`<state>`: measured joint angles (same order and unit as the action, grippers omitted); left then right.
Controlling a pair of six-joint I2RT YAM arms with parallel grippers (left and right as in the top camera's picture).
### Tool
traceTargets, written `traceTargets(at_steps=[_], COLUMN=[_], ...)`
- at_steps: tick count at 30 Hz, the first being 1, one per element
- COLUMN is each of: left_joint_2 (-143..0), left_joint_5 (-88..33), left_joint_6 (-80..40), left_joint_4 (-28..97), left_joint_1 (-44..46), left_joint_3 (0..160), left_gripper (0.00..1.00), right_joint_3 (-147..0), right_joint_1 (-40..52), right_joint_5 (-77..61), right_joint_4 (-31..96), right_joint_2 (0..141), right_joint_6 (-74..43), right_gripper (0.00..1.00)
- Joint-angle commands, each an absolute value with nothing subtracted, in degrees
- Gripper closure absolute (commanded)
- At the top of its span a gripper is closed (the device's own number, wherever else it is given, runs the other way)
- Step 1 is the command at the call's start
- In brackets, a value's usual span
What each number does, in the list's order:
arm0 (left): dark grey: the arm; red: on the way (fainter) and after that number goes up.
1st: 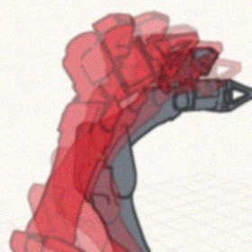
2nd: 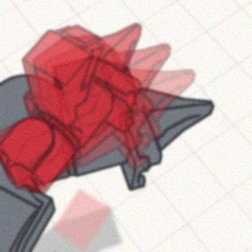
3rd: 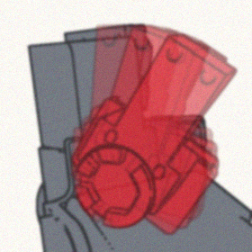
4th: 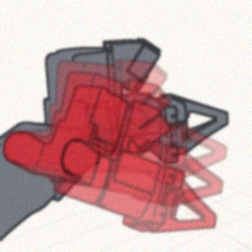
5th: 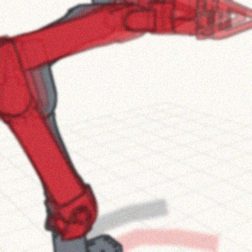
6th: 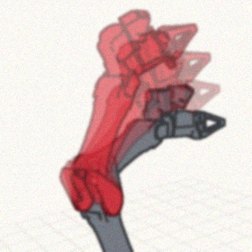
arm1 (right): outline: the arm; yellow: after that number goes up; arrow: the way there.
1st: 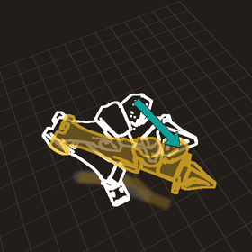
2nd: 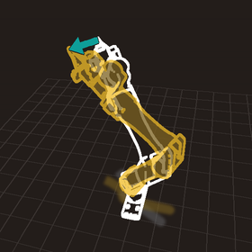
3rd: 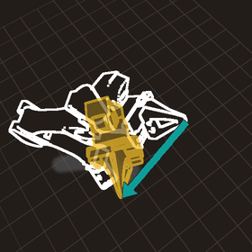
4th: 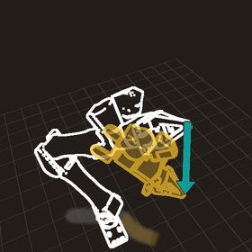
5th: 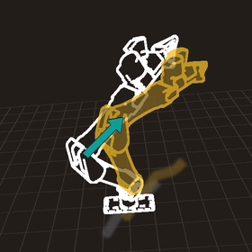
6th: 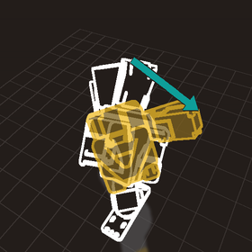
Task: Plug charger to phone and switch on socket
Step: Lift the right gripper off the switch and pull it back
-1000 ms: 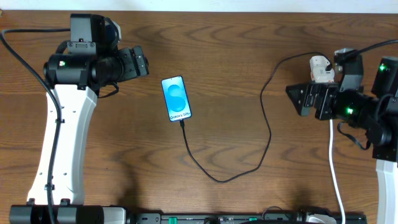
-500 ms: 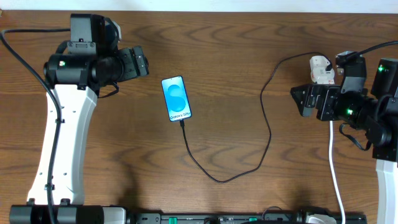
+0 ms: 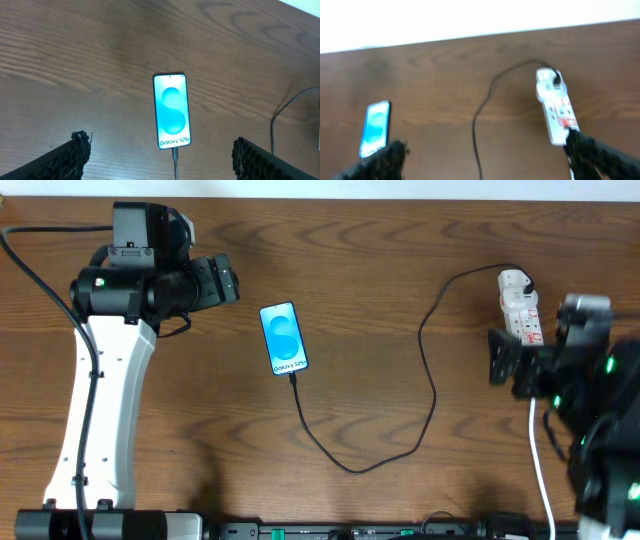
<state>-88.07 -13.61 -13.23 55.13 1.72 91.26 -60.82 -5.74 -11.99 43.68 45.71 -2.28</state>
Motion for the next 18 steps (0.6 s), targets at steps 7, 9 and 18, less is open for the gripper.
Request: traceTargets(at_steps=[7, 9, 18], left_joint_2=[-87.59, -87.59, -87.59], left_joint_5=[-13.43, -13.43, -13.43], left_joint_6=[-12.69, -12.69, -12.71], left_joint_4=[55.24, 55.24, 55.24], left_joint_1=[1.69, 1.69, 1.69], left_joint_3=[91.72, 91.72, 91.72], left_gripper=[0.08, 0.08, 0.08], right_joint_3=[-32.12, -26.28, -7.60], right_joint_1=[-5.41, -5.41, -5.02], right_joint_5=[-9.78, -9.76, -8.86], right_joint_4=[23.83, 19.35, 1.26], right_joint_2=[22.87, 18.55, 7.31], right_joint_6=[-1.80, -3.14, -4.23], right_gripper=[0.01, 0.01, 0.01])
